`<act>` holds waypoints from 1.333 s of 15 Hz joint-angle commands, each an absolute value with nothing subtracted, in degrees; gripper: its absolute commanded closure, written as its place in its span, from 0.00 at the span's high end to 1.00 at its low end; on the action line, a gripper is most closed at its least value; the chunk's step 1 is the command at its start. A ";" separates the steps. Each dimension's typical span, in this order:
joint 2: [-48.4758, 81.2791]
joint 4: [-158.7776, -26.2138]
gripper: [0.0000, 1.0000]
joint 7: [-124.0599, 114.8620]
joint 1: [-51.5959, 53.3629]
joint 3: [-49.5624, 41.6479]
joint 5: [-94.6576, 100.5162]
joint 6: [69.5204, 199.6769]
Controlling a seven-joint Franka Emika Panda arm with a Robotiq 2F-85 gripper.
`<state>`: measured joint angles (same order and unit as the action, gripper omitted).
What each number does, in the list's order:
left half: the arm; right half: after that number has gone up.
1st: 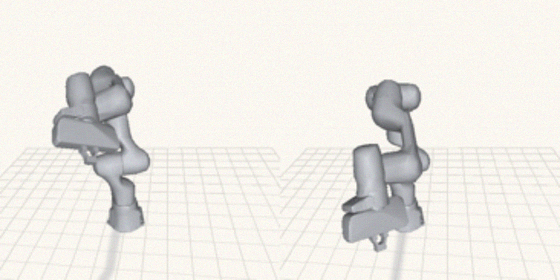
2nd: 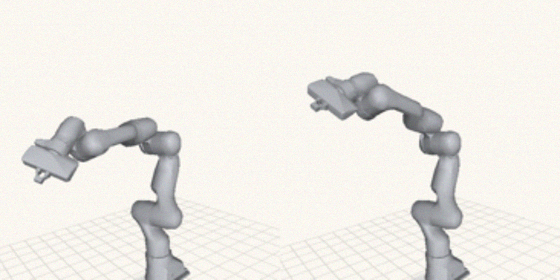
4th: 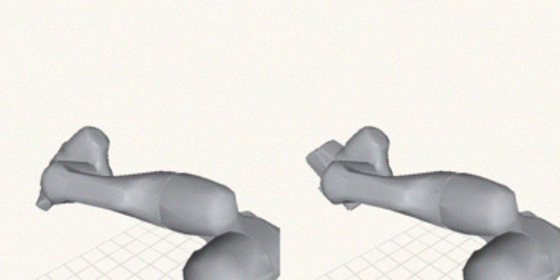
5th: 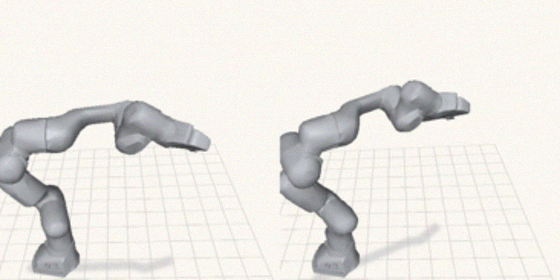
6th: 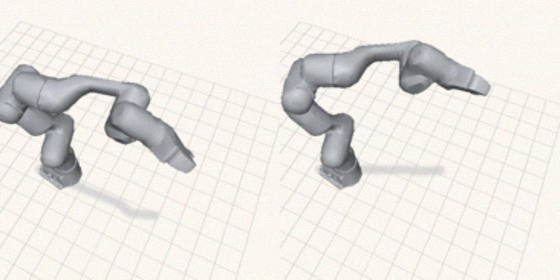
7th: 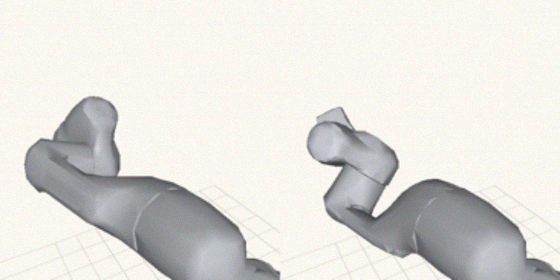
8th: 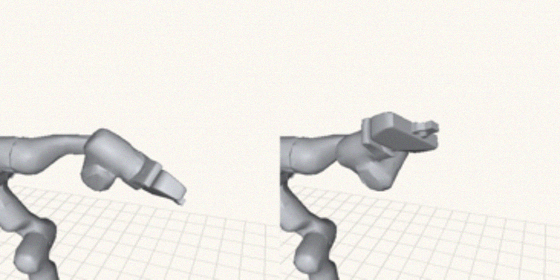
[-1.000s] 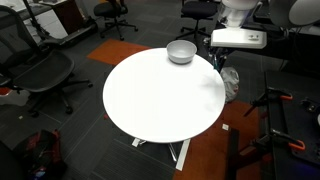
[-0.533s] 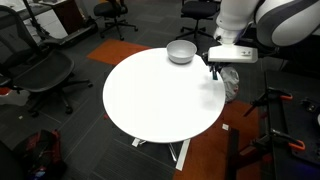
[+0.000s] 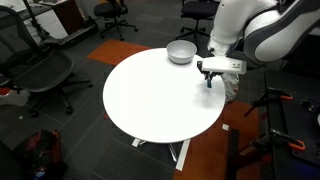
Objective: Move the sharpie to the left
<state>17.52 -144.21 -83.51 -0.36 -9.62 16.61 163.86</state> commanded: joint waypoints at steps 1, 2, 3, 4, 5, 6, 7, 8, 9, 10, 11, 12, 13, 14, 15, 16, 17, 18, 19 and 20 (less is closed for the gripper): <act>20.63 -141.64 0.05 -81.62 2.51 -11.49 12.80 165.19; 21.19 -141.10 0.05 -81.50 3.01 -11.76 12.09 165.10; 21.76 -140.57 0.05 -81.47 3.57 -12.17 11.67 165.13; 22.12 -140.13 0.05 -81.34 3.89 -12.32 11.16 165.05; 22.38 -139.76 0.05 -81.13 4.15 -12.53 10.74 164.91; 22.48 -139.44 0.44 -81.03 4.46 -12.76 10.34 164.63; 22.63 -139.17 0.45 -80.88 4.67 -12.96 9.98 164.58; 22.65 -138.96 0.51 -80.64 4.80 -13.14 9.69 164.45; 22.62 -138.81 0.58 -80.53 5.03 -13.42 9.67 164.34; 22.38 -138.76 0.67 -79.96 4.94 -13.39 9.40 164.24; 22.13 -138.64 0.73 -80.12 5.33 -13.86 9.64 163.68; 21.44 -138.81 0.82 -80.40 6.03 -14.68 10.45 163.15; 20.38 -139.17 0.88 -80.09 6.17 -14.80 10.38 162.40; 19.72 -139.18 0.95 -80.51 7.13 -15.79 11.09 161.34; 18.50 -139.64 1.00 -79.90 6.95 -15.52 10.70 161.08; 17.35 -139.84 1.00 -80.20 7.70 -16.17 11.31 160.33; 16.02 -140.02 1.00 -80.48 8.30 -16.65 11.91 159.33; 14.27 -140.39 1.00 -80.54 8.62 -16.78 12.53 158.60; 12.96 -140.37 1.00 -81.52 9.46 -17.45 14.06 157.28; 11.04 -140.48 1.00 -81.63 9.42 -17.24 15.06 155.41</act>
